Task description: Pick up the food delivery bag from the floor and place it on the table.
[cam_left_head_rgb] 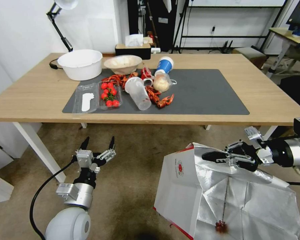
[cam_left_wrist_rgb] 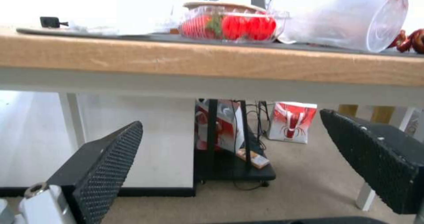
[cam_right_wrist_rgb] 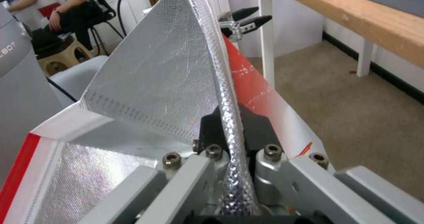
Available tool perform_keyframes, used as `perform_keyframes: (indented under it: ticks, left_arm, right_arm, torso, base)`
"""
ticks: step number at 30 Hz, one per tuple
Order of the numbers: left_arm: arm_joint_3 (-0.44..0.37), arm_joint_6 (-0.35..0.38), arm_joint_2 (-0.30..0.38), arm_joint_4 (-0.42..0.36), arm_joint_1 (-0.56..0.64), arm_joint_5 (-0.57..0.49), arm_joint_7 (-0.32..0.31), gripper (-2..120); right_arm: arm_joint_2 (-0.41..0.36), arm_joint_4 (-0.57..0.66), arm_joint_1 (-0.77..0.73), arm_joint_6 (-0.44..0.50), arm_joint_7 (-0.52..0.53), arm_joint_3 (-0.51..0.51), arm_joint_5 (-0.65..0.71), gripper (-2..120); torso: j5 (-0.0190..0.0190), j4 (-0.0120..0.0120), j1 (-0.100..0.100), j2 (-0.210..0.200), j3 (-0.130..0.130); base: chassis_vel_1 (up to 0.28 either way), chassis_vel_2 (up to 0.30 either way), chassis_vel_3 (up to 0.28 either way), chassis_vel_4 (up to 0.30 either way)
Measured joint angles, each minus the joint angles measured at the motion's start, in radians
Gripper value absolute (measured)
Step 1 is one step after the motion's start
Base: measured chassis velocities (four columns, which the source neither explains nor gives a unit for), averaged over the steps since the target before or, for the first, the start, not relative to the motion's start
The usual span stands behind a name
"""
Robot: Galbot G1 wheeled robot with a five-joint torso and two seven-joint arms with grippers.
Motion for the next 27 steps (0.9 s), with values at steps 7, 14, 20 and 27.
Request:
perform_keyframes:
  ticks: [7,14,20,27]
  left_arm:
    - [-0.001,0.0,0.002,-0.001,0.0,0.0,0.0,100]
    - [-0.001,0.001,0.002,-0.002,0.001,0.0,0.0,100]
    - [-0.001,0.001,0.002,-0.002,0.001,0.0,0.0,100]
    - [-0.001,0.001,0.002,-0.002,0.001,0.0,0.0,100]
  right_arm:
    - [0.0,0.001,0.0,0.0,-0.002,0.001,0.0,0]
    - [0.003,0.002,0.001,0.0,-0.003,0.002,0.0,0]
    - [0.005,0.003,0.001,-0.001,-0.003,0.002,-0.001,0]
    - [0.005,0.003,0.0,-0.001,-0.003,0.002,-0.001,0]
  torso:
    - [0.0,0.0,0.011,0.027,0.015]
    - [0.0,0.0,0.023,0.056,0.033]
    - [0.0,0.0,0.035,0.087,0.052]
    - [0.0001,0.0,0.042,0.102,0.06]
  base:
    - [0.0,0.0,0.0,0.0]
    - [0.0,0.0,0.0,0.0]
    - [0.0,0.0,0.0,0.0]
    - [0.0,0.0,0.0,0.0]
